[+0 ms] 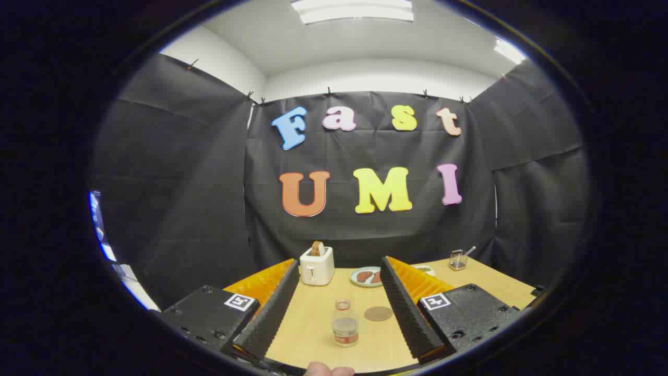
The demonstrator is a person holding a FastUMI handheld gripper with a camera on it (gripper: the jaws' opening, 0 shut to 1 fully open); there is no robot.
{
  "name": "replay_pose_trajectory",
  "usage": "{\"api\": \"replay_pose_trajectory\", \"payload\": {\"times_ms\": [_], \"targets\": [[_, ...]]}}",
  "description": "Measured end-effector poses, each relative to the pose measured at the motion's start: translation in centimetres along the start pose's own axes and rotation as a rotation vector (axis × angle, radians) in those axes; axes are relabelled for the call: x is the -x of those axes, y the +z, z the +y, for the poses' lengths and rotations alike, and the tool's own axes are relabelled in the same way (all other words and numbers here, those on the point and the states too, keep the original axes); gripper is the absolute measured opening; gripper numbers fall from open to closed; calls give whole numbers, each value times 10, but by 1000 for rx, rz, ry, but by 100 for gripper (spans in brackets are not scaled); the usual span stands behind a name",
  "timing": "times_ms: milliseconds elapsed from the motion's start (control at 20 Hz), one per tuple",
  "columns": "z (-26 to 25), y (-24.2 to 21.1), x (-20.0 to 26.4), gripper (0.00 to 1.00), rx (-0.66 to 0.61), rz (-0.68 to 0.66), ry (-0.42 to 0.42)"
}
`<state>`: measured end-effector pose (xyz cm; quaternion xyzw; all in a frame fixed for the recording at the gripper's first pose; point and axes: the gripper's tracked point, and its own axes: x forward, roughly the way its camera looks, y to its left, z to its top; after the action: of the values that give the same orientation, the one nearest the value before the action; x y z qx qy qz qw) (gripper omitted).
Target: Take the bottle from table, then pour the juice into the cup, finally place the bottle on the coaster
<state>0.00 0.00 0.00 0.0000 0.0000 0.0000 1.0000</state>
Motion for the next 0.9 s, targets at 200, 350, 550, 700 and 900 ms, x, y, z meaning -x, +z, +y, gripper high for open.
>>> {"api": "replay_pose_trajectory", "payload": {"times_ms": [200, 350, 550, 700, 900], "targets": [[-2, -2, -2, 99, -5, 3, -5], [-3, -1, -3, 100, -9, 5, -5], [-2, 1, -3, 100, -22, -1, 2], [-4, 1, -2, 99, -24, -4, 2], [-4, 3, 0, 99, -29, -10, -2]]}}
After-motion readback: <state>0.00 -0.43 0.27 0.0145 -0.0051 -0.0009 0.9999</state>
